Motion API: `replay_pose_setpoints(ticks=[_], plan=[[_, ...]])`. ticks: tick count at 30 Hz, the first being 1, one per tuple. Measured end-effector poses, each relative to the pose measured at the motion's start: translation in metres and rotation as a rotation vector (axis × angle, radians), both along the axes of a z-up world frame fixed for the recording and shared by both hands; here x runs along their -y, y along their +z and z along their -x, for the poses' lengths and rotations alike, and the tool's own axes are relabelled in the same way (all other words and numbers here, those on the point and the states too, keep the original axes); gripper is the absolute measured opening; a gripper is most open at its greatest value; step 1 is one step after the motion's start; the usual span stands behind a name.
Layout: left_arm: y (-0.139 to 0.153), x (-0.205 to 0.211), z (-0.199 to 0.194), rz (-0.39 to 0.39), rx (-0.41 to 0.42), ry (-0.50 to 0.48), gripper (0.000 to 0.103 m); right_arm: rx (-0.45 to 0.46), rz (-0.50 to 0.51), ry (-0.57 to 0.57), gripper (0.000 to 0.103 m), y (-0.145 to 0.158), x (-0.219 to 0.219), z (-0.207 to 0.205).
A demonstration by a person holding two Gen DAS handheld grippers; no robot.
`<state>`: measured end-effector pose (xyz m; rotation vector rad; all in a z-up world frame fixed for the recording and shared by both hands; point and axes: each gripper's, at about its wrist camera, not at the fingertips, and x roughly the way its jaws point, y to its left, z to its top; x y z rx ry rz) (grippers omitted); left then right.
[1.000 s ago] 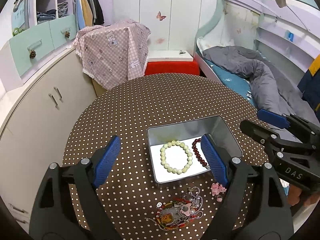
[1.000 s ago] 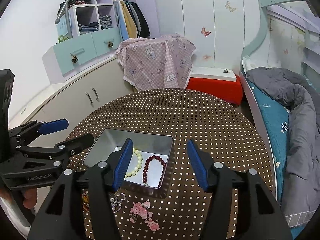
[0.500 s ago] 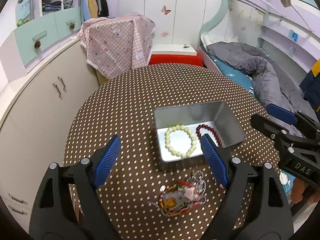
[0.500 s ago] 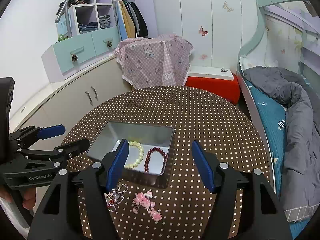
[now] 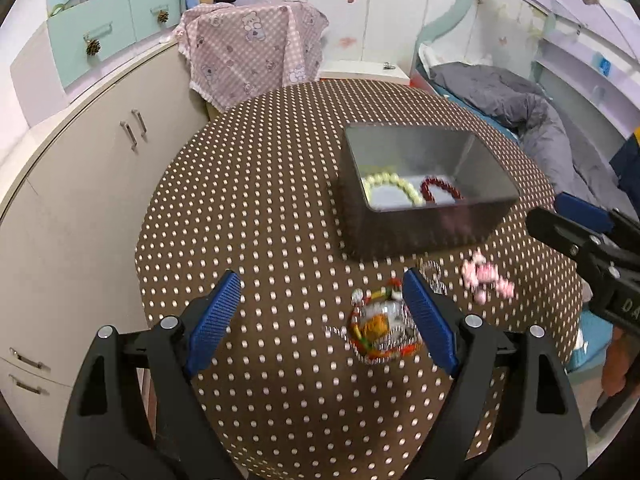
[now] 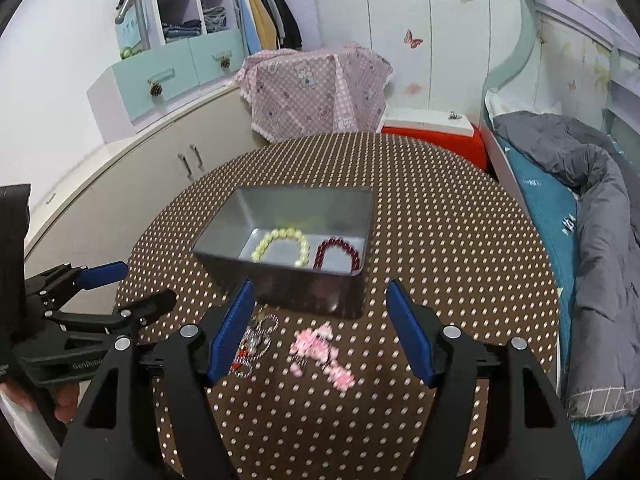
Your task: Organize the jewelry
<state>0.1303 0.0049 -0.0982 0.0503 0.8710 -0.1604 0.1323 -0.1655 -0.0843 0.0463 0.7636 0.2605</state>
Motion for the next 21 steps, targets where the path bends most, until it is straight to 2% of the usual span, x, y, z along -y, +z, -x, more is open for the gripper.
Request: replay_pose_setpoints(ticks=[2, 3, 4, 6, 8, 16, 21], plan=[[-0.004, 0.002, 0.007, 0.011, -0.001, -0.029, 0.081, -0.016, 0.002, 0.006, 0.065, -0.005, -0.003, 0.002], [-0.007, 0.003, 0.01, 0.018, 0.002, -0.045, 0.075, -0.027, 0.001, 0.008, 0.065, -0.008, -0.005, 0.003], [-0.009, 0.004, 0.013, 0.022, 0.003, -0.06, 0.063, -0.037, -0.001, 0.009, 0.065, -0.011, -0.006, 0.003], [-0.013, 0.008, 0.015, 0.027, 0.0, -0.085, 0.046, -0.051, -0.002, 0.011, 0.065, -0.014, -0.007, 0.004], [-0.018, 0.01, 0.016, 0.03, 0.0, -0.1, 0.038, -0.061, -0.002, 0.011, 0.065, -0.017, -0.008, 0.004], [-0.025, 0.021, 0.014, 0.074, -0.009, -0.162, 0.035, -0.079, 0.002, 0.0, 0.065, -0.022, -0.009, 0.003], [-0.041, 0.02, 0.004, 0.07, -0.077, -0.147, 0.034, -0.095, 0.0, -0.001, 0.065, -0.026, -0.008, 0.003]])
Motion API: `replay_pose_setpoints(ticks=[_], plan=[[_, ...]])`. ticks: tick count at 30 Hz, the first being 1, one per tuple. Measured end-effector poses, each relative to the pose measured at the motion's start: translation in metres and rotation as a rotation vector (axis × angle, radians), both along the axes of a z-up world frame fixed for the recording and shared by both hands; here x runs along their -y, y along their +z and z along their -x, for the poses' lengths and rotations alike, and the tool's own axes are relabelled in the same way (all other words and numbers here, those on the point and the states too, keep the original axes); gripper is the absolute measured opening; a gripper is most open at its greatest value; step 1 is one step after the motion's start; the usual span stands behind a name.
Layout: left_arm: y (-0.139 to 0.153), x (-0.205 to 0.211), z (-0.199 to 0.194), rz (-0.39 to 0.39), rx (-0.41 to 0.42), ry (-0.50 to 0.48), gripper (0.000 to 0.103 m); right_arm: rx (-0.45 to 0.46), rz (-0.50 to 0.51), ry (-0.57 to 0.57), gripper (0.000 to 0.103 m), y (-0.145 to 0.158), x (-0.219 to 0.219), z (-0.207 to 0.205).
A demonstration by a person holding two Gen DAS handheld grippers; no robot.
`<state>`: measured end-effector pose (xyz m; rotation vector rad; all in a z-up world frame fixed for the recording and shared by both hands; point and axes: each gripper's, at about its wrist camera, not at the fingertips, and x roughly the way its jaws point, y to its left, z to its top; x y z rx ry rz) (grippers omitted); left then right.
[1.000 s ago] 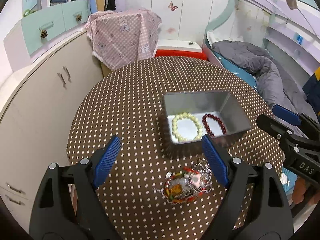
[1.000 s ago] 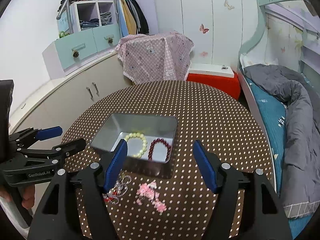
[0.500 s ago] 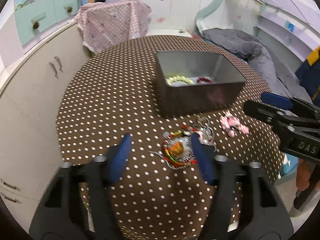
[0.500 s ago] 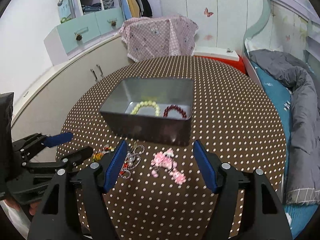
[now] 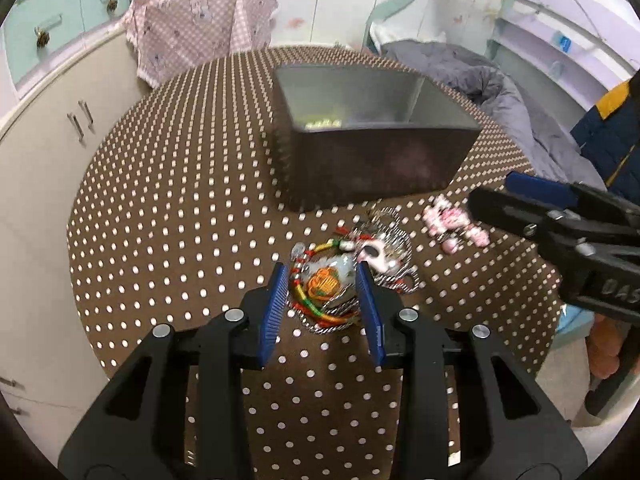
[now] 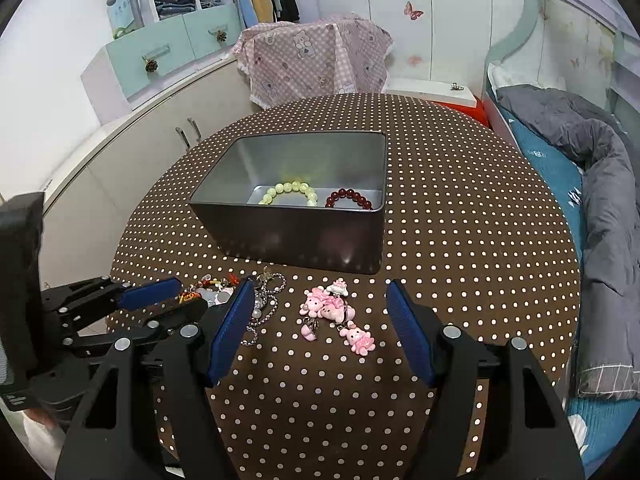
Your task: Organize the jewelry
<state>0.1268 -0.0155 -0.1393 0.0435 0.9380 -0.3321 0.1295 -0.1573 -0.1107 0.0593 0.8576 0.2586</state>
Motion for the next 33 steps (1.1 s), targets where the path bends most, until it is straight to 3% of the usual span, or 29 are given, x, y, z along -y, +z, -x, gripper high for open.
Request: replay_pose_setpoints(ticks=[5, 18, 33], plan=[[0.0, 0.0, -0.002, 0.018, 0.001, 0.003, 0.028, -0.011, 0.001, -0.002, 0.065, -0.003, -0.001, -0.002], [0.003, 0.002, 0.007, -0.032, 0.049, -0.015, 0.023, -0.027, 0.0, 0.004, 0.065, -0.006, -0.003, -0.003], [0.021, -0.014, 0.006, 0.033, 0.077, 0.031, 0.022, -0.026, -0.011, 0.02, 0.065, -0.007, -0.008, -0.003]])
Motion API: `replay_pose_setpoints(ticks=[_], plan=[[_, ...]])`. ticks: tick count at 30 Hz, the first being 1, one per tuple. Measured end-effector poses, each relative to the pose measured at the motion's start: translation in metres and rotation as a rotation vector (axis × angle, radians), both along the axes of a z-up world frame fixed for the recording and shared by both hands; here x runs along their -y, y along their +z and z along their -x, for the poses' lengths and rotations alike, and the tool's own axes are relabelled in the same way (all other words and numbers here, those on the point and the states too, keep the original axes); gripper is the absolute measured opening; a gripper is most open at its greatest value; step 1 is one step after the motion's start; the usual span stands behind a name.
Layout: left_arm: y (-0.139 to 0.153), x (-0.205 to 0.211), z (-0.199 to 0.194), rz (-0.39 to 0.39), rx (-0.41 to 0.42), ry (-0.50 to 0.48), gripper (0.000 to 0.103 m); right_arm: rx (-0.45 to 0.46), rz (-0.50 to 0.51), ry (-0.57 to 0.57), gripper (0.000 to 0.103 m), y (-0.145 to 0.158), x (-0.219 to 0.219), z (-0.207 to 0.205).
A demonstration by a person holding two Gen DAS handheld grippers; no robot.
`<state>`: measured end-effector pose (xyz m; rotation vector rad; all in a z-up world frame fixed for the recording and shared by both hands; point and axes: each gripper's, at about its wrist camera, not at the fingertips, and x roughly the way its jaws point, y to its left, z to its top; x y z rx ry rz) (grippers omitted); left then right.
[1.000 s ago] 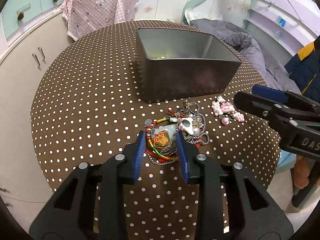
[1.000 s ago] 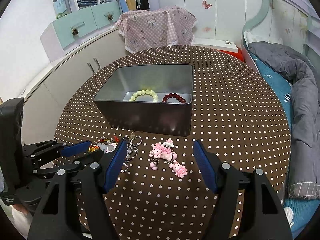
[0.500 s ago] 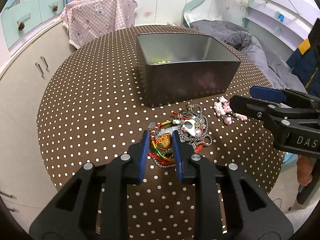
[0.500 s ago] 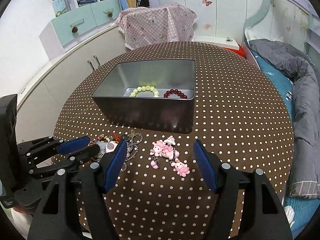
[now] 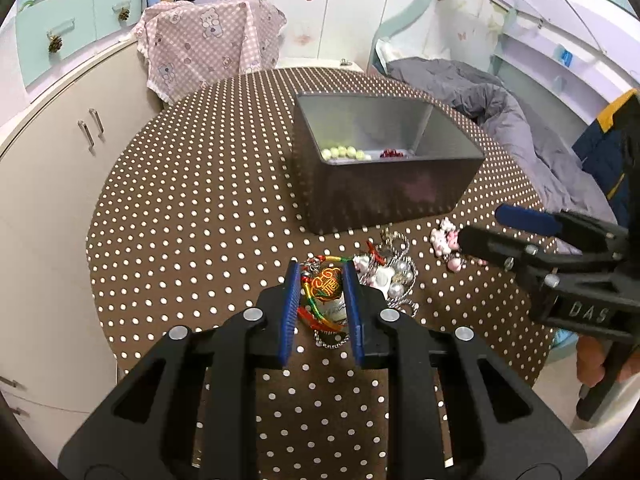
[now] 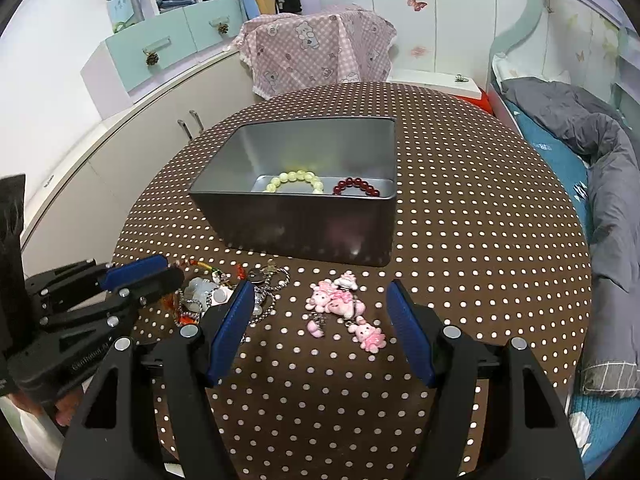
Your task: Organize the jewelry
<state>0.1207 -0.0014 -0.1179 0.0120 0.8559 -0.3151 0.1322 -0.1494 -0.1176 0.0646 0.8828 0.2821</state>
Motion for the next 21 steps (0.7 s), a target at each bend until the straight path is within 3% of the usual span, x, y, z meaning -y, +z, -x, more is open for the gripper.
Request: replay_pose_setpoints(ticks=[3, 5, 9, 13, 15, 21], plan=[[0.007, -0.006, -0.001, 0.022, 0.02, 0.005, 0.022, 0.0, -0.019, 0.028, 0.065, 0.001, -0.004, 0.001], [0.013, -0.009, -0.001, 0.032, 0.035, 0.01, 0.006, 0.0, -0.02, 0.034, 0.065, 0.002, -0.006, 0.001], [0.029, -0.015, 0.001, 0.059, 0.085, 0.018, 0.005, -0.006, -0.024, 0.036, 0.065, 0.001, -0.009, -0.001], [0.034, -0.016, 0.003, 0.036, 0.114, 0.014, 0.006, -0.005, -0.025, 0.04, 0.065, 0.001, -0.01, 0.0], [0.026, -0.018, 0.001, 0.025, 0.085, -0.004, 0.006, -0.005, -0.025, 0.039, 0.065, 0.001, -0.009, 0.001], [-0.01, -0.03, -0.017, 0.01, -0.081, 0.067, 0.006, -0.023, -0.023, 0.024, 0.065, -0.003, -0.005, -0.002]])
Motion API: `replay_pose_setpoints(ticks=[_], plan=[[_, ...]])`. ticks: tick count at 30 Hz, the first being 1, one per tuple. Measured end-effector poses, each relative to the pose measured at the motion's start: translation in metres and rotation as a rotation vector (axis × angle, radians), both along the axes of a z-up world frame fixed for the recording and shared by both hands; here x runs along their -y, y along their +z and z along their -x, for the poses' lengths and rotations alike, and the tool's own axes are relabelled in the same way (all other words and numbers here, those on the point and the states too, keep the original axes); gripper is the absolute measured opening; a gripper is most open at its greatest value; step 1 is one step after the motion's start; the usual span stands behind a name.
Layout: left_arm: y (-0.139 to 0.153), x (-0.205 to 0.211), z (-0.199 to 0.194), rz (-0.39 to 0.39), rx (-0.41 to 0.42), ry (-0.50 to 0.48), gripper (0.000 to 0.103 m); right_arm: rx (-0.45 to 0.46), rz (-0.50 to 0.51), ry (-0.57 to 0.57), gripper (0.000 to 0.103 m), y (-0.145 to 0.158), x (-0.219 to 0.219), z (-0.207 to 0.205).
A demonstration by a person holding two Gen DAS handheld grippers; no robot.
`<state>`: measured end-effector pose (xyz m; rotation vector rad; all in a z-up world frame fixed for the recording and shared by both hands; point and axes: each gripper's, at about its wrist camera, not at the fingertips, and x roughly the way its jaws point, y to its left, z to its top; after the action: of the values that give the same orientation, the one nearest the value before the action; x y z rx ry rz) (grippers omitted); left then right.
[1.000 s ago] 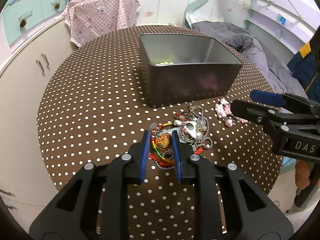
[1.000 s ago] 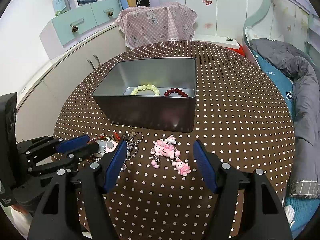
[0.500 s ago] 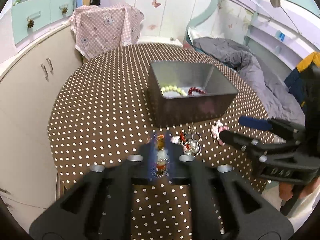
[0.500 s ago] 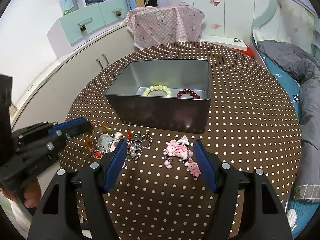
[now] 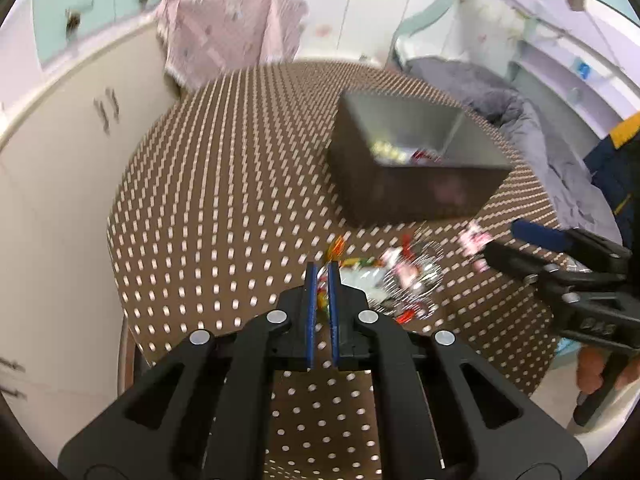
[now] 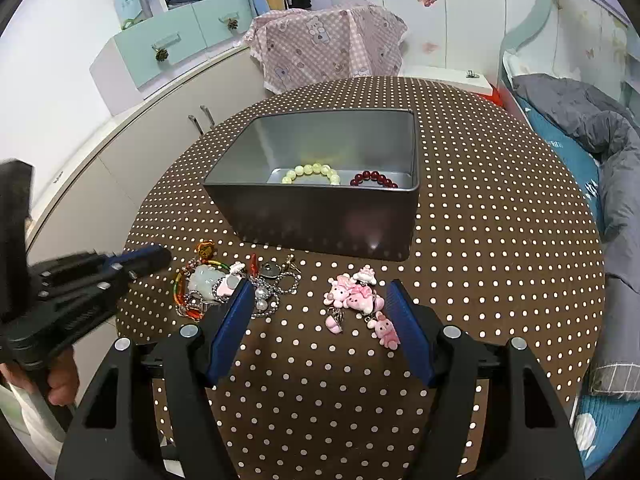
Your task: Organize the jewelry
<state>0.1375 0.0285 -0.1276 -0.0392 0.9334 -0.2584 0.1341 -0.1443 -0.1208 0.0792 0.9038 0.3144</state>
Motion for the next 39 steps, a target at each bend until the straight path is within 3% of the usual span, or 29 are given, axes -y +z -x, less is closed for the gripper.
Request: replay_pose_setpoints(ticks=[8, 15, 24, 25, 26, 27, 28, 30, 36, 39], plan=[[-0.006, -0.008, -0.006, 0.037, -0.056, 0.011, 0.006, -0.009, 0.009, 0.013, 0.065, -0.002, -0.005, -0.002], [-0.004, -0.005, -0.012, -0.024, -0.08, 0.007, 0.006, -0.018, 0.014, 0.021, 0.065, -0.003, -0.011, -0.006], [0.007, 0.0, -0.022, -0.04, -0.08, -0.042, 0.006, -0.022, 0.018, 0.014, 0.065, -0.003, -0.011, -0.01], [0.008, 0.001, -0.022, -0.045, -0.079, -0.045, 0.012, -0.021, 0.017, 0.012, 0.065, -0.003, -0.01, -0.01], [0.008, 0.002, -0.022, -0.048, -0.078, -0.051, 0.024, -0.021, 0.016, 0.008, 0.065, -0.002, -0.009, -0.011], [0.009, 0.002, -0.021, -0.035, -0.075, -0.054, 0.063, -0.021, 0.016, 0.006, 0.065, -0.002, -0.008, -0.012], [0.011, 0.001, -0.021, -0.004, -0.061, -0.051, 0.073, -0.022, 0.015, 0.004, 0.065, -0.003, -0.007, -0.013], [0.015, 0.0, -0.021, 0.027, -0.042, -0.048, 0.073, -0.024, 0.015, 0.003, 0.065, -0.003, -0.005, -0.014], [0.001, 0.008, -0.033, -0.044, -0.034, -0.05, 0.071, -0.028, 0.016, 0.005, 0.065, -0.004, -0.002, -0.014], [-0.015, 0.014, -0.04, -0.097, -0.067, -0.056, 0.044, -0.03, 0.018, 0.0, 0.065, -0.005, 0.0, -0.014]])
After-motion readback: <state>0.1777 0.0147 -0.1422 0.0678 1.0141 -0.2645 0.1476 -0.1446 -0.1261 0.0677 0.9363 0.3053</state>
